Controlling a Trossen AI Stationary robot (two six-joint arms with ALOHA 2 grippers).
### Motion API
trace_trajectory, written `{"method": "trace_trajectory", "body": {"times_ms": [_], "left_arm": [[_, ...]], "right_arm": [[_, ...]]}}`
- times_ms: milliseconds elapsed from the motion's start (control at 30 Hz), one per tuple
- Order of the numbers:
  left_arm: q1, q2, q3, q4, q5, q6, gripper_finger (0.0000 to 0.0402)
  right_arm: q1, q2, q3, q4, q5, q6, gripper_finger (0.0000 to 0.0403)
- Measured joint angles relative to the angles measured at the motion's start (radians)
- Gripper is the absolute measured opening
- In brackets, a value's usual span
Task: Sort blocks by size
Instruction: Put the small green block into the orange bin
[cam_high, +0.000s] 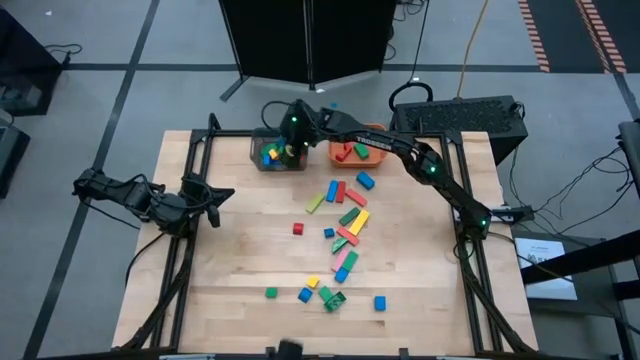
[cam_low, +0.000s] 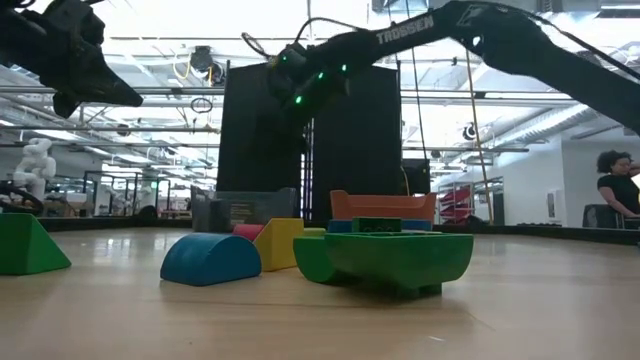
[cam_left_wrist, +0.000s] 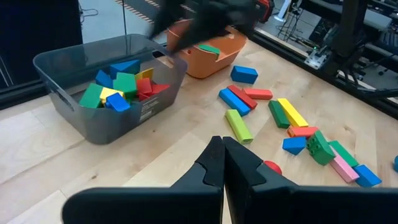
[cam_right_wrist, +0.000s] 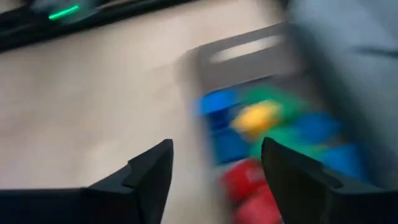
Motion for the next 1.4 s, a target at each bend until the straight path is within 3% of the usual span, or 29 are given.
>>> {"method": "trace_trajectory", "body": {"times_ms": [100, 233, 333, 800, 1033, 1133, 1300, 1400], "left_arm": [[0.000, 0.000, 0.000, -0.003, 0.000, 0.000, 0.0000], [0.000, 0.000, 0.000, -0.006, -0.001, 0.001, 0.0000], [0.000, 0.000, 0.000, -0.007, -0.003, 0.002, 0.0000], [0.000, 0.000, 0.000, -0.007, -0.003, -0.001, 0.0000], [0.000, 0.000, 0.000, -0.006, 0.002, -0.001, 0.0000], [0.000, 0.000, 0.000, -0.006, 0.001, -0.001, 0.0000], [0.000, 0.000, 0.000, -0.005, 0.000, -0.002, 0.0000], [0.000, 0.000, 0.000, -0.005, 0.000, -0.002, 0.0000]], "right_arm": [[0.056, -0.035, 0.002, -0.183, -0.115, -0.138, 0.0216], [0.142, -0.030, -0.004, -0.481, 0.020, -0.395, 0.0201], [0.187, -0.006, -0.030, -0.554, 0.108, -0.521, 0.0199], [0.230, 0.025, -0.171, -0.438, 0.168, -0.583, 0.0209], [0.229, 0.021, -0.257, -0.351, 0.284, -0.565, 0.0201], [0.231, 0.020, -0.272, -0.342, 0.334, -0.565, 0.0171], [0.232, 0.018, -0.279, -0.343, 0.351, -0.518, 0.0073], [0.232, 0.017, -0.265, -0.350, 0.354, -0.481, 0.0074]]}}
